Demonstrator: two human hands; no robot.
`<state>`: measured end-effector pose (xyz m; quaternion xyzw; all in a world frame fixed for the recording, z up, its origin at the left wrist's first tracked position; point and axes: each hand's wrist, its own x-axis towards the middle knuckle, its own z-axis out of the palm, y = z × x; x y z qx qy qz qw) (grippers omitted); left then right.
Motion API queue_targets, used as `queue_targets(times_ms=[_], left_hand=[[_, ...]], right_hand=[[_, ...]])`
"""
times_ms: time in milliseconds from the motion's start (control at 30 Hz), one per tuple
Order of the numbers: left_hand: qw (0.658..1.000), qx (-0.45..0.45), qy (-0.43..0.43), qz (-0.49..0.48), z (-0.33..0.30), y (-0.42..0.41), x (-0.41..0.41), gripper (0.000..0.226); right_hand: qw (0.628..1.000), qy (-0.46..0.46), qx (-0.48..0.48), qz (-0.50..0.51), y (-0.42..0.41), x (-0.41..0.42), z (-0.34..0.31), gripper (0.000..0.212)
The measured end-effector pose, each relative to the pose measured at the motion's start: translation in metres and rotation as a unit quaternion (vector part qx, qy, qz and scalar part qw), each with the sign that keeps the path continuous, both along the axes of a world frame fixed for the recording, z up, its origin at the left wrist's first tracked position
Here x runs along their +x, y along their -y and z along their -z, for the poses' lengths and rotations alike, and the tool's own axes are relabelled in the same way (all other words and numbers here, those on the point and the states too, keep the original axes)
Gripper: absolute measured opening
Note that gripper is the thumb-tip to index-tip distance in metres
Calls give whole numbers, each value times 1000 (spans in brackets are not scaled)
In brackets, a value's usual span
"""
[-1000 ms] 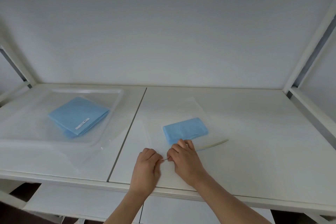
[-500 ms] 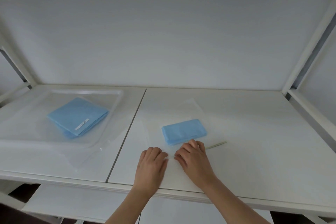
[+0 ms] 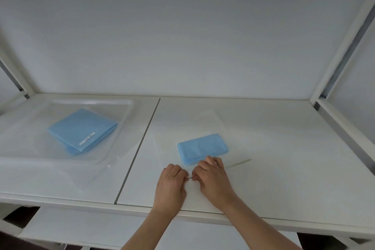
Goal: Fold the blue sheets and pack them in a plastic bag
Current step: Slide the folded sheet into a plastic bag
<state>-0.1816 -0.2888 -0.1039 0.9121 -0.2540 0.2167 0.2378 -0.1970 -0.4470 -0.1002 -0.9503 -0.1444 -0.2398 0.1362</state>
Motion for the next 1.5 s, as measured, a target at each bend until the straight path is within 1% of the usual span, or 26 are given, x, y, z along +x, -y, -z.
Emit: queue_targets(times_ms=[100, 200, 267, 333, 467, 633, 733, 833, 933, 1033, 1100, 1267, 1367, 1433, 1500], left_hand=[[1000, -5, -4, -24, 0, -1, -1, 32], [999, -10, 5, -46, 0, -2, 0, 27], [997, -18, 19, -71, -1, -2, -1, 17], [996, -10, 28, -81, -4, 0, -3, 15], [996, 54, 53, -52, -4, 8, -6, 19], [996, 66, 64, -9, -10, 31, -5, 12], [998, 45, 42, -5, -7, 35, -4, 18], [999, 32, 21, -7, -2, 34, -3, 28], [999, 33, 17, -9, -2, 36, -2, 37], [999, 32, 16, -8, -1, 37, 0, 38], [999, 34, 14, -10, 0, 38, 1, 38], [997, 63, 6, -51, -5, 41, -1, 37], [995, 60, 2, -79, -7, 39, -4, 38], [994, 46, -3, -95, -8, 38, -3, 38], [996, 26, -1, -84, -7, 37, -2, 34]], right_hand=[[1000, -12, 14, 2, 0, 0, -1, 10], [999, -16, 29, 12, 2, -2, -1, 15], [999, -7, 42, 25, 9, -3, -2, 10], [998, 0, 47, 35, 17, -4, -3, 5], [998, 4, 46, 48, 25, -5, -2, 7], [997, 13, 34, 61, 23, -8, -2, 18], [997, 8, 34, 63, 23, -8, -3, 19], [998, 7, 26, 58, 23, -7, 0, 10], [998, -8, 19, 54, 24, -5, 2, 17], [998, -21, 11, 51, 24, -3, 3, 23], [998, -27, 8, 50, 24, -2, 3, 24], [999, -12, 21, 47, 23, -5, 1, 6], [998, 2, 35, 54, 26, -5, 0, 8], [997, 12, 38, 63, 34, -5, 0, 3], [996, 13, 38, 75, 43, -6, -1, 5]])
